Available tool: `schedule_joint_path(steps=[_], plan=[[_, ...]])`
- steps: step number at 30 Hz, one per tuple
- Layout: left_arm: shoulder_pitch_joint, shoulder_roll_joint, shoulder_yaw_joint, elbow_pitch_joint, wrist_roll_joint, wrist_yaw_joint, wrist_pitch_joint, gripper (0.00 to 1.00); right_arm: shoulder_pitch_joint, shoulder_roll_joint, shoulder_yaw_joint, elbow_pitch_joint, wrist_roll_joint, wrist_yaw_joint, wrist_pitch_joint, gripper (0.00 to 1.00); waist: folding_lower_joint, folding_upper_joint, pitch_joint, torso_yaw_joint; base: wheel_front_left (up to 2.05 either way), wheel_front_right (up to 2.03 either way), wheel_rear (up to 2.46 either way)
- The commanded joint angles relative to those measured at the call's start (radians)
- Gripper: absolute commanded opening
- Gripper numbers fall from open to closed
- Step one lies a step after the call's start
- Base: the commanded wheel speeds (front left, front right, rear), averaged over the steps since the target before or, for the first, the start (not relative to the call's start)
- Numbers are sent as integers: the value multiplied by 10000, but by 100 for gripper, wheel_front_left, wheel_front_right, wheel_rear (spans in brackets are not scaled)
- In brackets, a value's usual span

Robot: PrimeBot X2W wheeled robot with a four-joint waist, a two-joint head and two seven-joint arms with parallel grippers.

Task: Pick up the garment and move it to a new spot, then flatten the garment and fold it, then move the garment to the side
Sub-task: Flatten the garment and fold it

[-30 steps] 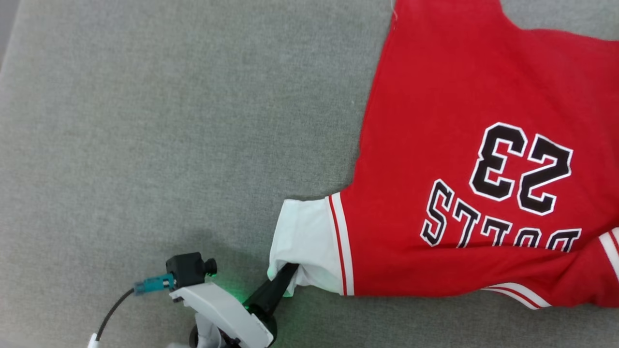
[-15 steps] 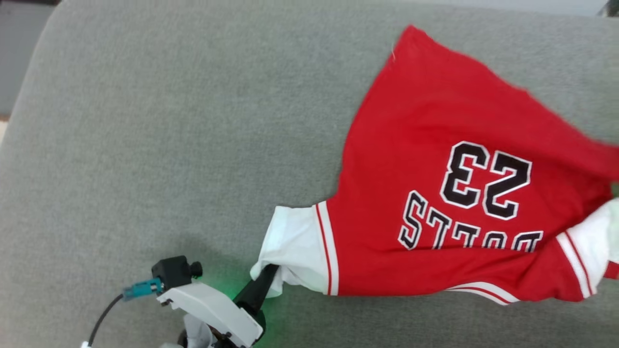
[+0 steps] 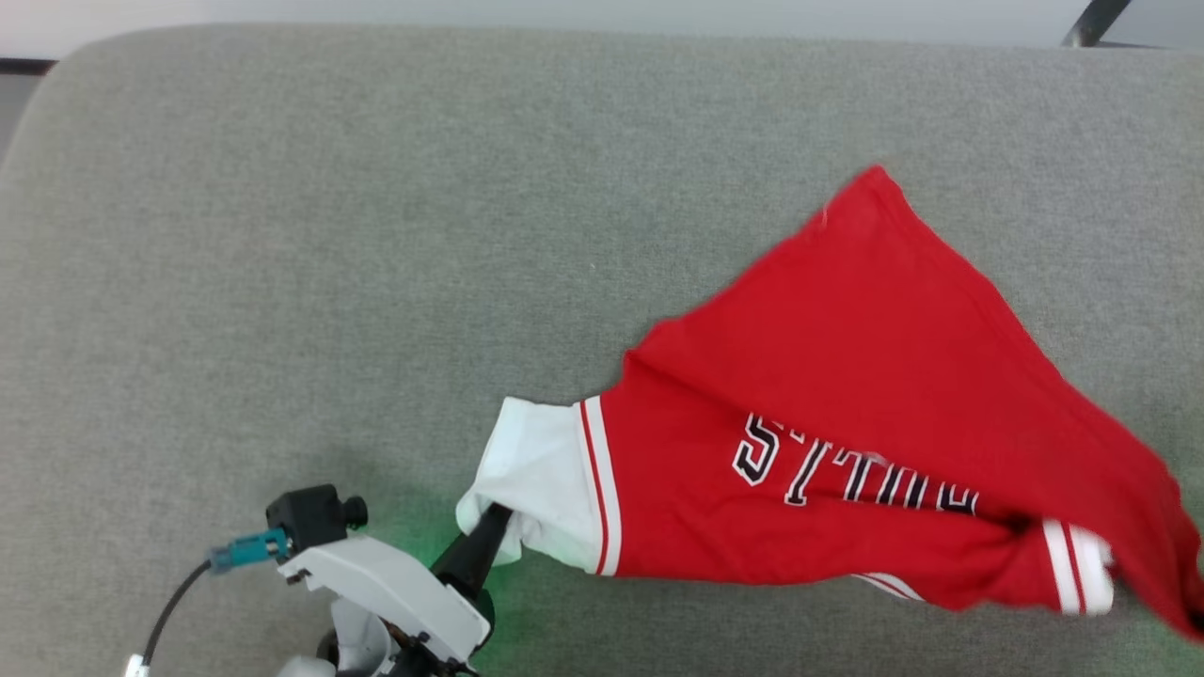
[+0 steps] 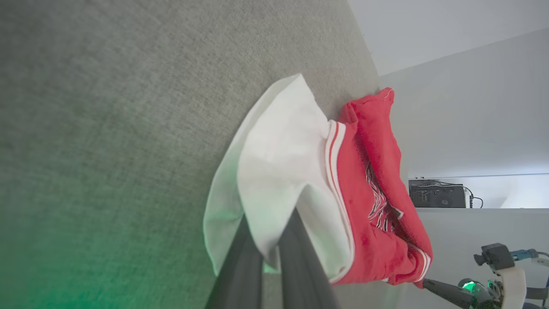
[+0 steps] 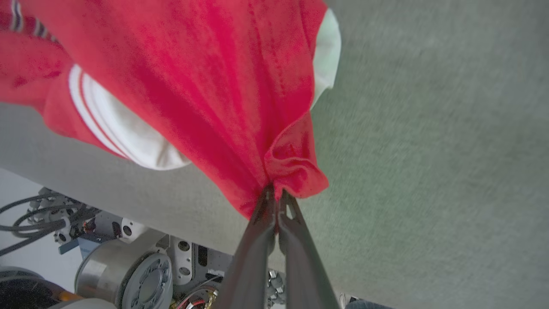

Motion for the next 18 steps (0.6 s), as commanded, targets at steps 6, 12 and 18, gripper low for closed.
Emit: schedule_joint_path(steps=[6,12,18], plan=[[-223,99,54,-135,67,63,52,0,1193,-62,314,-644,0,-14,56,0,0,-1,253,-101,0,0,0],[-282,109,43,-136,73,82,74,0,1692,-172,1178,-1003,537,-14,20,0,0,-1,367,-102,0,0,0],[-315,119,51,-126,72,95,84,0,1230,-502,1649,-825,861,-14,-642,24,0,-1,382,-73,0,0,0]])
